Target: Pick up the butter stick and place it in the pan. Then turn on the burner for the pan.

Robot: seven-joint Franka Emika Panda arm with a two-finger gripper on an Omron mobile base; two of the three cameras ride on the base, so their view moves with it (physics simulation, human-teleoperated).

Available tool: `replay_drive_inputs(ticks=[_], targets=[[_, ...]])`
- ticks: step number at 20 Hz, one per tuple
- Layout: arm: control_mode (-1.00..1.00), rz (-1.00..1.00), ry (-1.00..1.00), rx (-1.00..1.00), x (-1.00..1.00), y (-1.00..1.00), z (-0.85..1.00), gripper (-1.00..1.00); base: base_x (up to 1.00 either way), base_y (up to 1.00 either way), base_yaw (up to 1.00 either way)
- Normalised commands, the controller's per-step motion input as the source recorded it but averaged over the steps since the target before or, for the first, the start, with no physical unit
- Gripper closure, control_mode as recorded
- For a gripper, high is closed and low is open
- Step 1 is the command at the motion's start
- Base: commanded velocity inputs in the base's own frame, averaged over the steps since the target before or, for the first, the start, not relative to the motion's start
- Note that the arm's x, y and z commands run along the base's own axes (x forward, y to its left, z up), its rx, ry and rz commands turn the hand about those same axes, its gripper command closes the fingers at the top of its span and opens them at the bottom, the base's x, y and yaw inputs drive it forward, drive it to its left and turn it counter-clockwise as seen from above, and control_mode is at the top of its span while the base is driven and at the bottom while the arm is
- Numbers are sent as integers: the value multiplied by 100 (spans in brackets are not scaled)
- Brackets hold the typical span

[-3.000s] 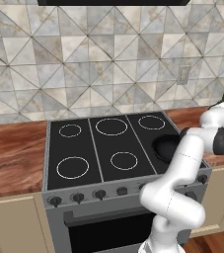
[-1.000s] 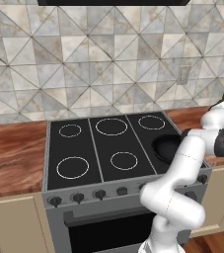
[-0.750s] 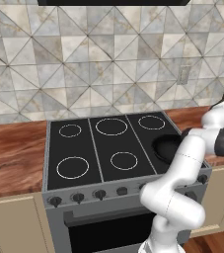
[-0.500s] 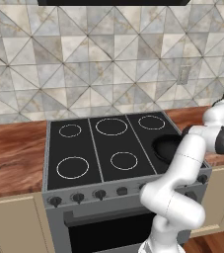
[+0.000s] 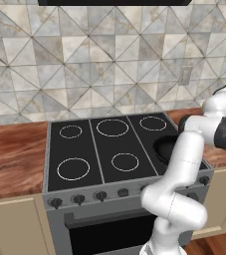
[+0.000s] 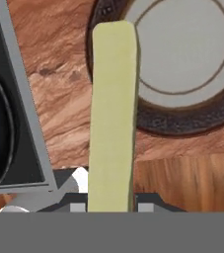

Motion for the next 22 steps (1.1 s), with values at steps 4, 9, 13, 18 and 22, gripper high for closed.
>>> replay_drive_inputs(ticks=[4,9,13,18,22], targets=[[-100,0,-2,-13,-24,99,24,100,0,0,0],[-100,0,-5,-12,-15,100,17,100,0,0,0],[-100,1,-9,-14,-20,100,10,100,0,0,0],[-100,5,-11,-13,-28,95,5,100,0,0,0],[-100,5,-4,-11,-20,85,0,100,0,0,0]])
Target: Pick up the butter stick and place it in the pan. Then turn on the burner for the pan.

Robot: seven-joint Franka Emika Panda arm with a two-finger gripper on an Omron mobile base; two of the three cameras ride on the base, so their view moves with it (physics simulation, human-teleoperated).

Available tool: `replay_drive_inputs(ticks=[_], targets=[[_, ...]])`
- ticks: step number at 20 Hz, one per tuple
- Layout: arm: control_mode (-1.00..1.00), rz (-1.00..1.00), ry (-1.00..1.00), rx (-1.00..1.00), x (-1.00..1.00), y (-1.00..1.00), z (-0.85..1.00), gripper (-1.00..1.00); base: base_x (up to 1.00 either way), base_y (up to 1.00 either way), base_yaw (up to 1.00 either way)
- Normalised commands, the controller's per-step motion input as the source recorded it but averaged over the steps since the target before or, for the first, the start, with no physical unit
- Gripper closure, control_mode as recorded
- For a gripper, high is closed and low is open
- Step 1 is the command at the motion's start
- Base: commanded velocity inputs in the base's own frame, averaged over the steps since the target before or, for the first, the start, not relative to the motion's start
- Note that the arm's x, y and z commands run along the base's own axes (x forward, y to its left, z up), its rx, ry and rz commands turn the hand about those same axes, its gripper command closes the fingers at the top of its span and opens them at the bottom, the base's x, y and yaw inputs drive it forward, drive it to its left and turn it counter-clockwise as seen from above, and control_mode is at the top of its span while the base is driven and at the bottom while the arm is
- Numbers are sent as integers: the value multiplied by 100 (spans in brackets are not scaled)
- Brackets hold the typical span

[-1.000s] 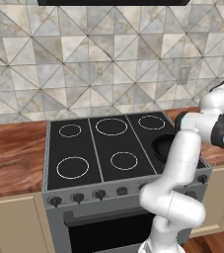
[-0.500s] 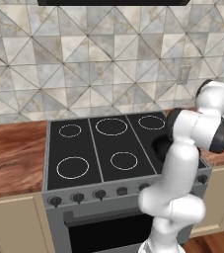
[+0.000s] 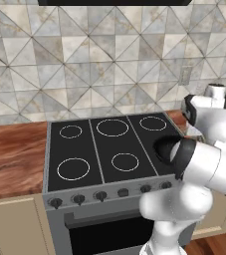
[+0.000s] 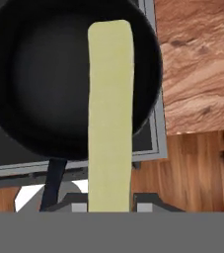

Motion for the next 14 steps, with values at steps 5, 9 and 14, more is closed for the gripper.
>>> replay_drive_inputs(ticks=[5,9,14], targets=[[-100,5,0,-8,-2,84,0,100,0,0,0],[-100,2,0,0,17,36,0,100,0,0,0],[-100,0,0,5,44,0,0,100,0,0,0]])
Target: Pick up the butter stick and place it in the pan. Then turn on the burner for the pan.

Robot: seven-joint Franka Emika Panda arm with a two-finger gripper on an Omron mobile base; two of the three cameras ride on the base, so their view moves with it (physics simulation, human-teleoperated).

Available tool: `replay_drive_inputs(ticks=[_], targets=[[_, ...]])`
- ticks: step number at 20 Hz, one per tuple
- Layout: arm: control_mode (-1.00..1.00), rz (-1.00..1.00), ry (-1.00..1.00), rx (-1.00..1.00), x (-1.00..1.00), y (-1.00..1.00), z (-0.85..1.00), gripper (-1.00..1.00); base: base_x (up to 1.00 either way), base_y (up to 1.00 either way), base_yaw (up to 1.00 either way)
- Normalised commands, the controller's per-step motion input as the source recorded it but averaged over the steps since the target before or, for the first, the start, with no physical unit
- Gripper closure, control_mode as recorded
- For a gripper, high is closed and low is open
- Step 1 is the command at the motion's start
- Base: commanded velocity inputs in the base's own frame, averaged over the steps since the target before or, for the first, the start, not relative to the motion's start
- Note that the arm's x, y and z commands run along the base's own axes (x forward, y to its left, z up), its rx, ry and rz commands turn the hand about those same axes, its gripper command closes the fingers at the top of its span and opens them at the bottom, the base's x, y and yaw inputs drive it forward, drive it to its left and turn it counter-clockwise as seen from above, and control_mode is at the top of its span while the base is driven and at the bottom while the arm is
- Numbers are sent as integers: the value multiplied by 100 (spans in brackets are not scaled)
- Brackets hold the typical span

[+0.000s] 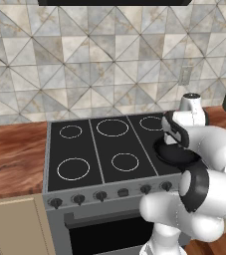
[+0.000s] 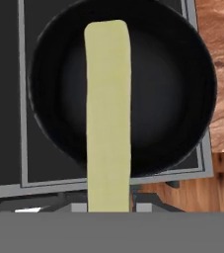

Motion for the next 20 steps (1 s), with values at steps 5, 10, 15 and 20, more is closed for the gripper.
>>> replay_drive_inputs(ticks=[5,10,15,20], targets=[[-100,0,0,8,31,-1,0,100,0,0,0],[-100,0,0,7,15,-20,-9,100,0,0,0],[-100,0,0,4,8,-29,-21,100,0,0,0],[-100,0,0,0,3,-15,-36,100,0,0,0]])
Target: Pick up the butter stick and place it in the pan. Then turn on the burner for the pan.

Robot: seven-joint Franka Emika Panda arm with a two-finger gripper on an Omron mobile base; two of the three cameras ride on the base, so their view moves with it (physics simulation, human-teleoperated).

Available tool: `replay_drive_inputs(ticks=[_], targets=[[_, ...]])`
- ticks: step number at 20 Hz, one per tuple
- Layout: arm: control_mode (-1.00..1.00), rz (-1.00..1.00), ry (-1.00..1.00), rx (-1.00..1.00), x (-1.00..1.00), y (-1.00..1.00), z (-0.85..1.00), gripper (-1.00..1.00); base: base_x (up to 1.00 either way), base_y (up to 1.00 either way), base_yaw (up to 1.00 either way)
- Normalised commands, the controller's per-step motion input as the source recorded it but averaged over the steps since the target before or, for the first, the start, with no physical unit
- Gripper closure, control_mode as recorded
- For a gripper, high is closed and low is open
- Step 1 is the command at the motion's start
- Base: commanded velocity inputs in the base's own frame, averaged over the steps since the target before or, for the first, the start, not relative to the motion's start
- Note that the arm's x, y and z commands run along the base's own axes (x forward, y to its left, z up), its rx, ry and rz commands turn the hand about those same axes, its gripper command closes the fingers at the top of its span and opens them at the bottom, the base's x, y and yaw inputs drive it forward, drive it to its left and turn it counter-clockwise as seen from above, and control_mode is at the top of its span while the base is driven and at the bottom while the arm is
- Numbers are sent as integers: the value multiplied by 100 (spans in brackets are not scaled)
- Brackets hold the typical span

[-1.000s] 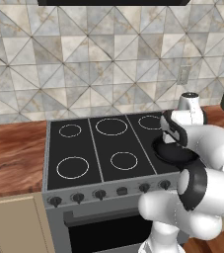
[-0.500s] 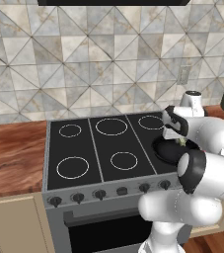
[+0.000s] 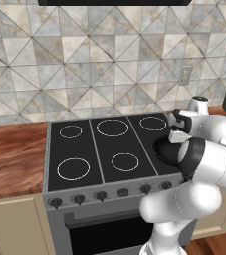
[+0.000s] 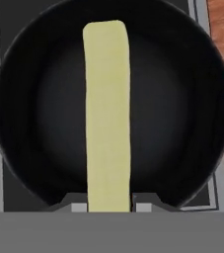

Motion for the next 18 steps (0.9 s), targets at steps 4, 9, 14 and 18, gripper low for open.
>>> replay_drive_inputs(ticks=[4,9,14,18], targets=[[-100,0,0,0,1,0,-30,100,0,0,0],[-100,0,0,0,0,0,-31,100,0,0,0],[-100,0,0,0,0,0,-16,100,0,0,0],[-100,0,0,0,0,0,-7,100,0,0,0]])
